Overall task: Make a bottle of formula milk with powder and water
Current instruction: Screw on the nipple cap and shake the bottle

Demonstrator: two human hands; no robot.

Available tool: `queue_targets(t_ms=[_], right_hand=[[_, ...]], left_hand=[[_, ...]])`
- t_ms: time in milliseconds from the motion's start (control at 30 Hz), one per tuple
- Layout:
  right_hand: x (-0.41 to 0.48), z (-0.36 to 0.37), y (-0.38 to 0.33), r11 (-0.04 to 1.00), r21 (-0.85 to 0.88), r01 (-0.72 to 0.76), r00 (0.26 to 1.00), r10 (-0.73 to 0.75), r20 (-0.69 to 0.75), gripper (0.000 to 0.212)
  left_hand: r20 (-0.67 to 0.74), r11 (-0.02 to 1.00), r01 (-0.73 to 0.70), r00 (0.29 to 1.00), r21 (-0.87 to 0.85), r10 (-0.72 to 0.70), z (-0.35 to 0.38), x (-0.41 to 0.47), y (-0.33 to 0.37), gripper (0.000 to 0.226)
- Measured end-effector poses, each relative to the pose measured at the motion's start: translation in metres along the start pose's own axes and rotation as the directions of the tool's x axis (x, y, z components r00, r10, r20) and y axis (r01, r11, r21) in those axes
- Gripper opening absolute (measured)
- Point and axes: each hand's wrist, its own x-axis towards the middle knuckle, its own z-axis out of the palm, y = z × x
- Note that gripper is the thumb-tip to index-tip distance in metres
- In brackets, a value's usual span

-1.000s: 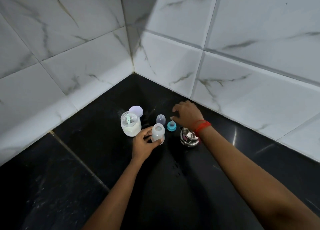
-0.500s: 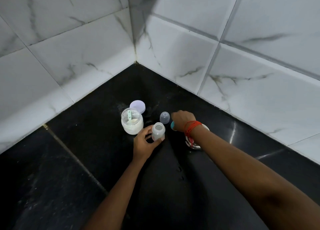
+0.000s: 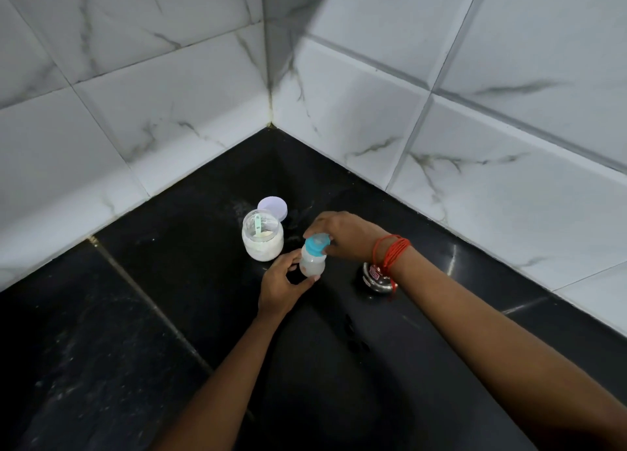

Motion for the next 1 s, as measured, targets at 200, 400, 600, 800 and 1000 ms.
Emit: queue_targets(t_ms=[200, 400, 600, 800, 1000], right_hand=[[0.013, 0.014, 0.001, 0.995, -0.091, -0.028, 0.996, 0.035, 0.078, 0.042], [0.015, 0.012, -0.008, 0.979, -0.117, -0.164, 0.98, 0.175, 0.092, 0.043], [0.007, 0.019, -0.011, 0.87, -0.29, -0.399, 0.917, 0.38, -0.122, 0.101], [-0.008, 0.023, 0.005, 0.944, 0.277, -0.179, 0.983, 0.185, 0.006, 0.064], [-0.011, 0.07, -0.008, 0.813, 0.529, -0.244, 0.861, 0.433, -0.268, 0.05]], left_hand=[[-0.003, 1.0, -0.009, 1.0, 0.005, 0.009, 0.0, 0.0, -0.003, 0.065], [0.033, 1.0, -0.017, 0.999, -0.004, 0.017, -0.001, 0.0, 0.0, 0.059], [0.035, 1.0, -0.023, 0.999, -0.02, 0.024, -0.004, 0.0, 0.003, 0.058], [0.04, 0.999, -0.034, 0.999, -0.03, 0.035, -0.003, 0.0, 0.003, 0.056], [0.033, 0.998, 0.067, 0.997, 0.02, -0.067, 0.003, 0.007, 0.006, 0.064]])
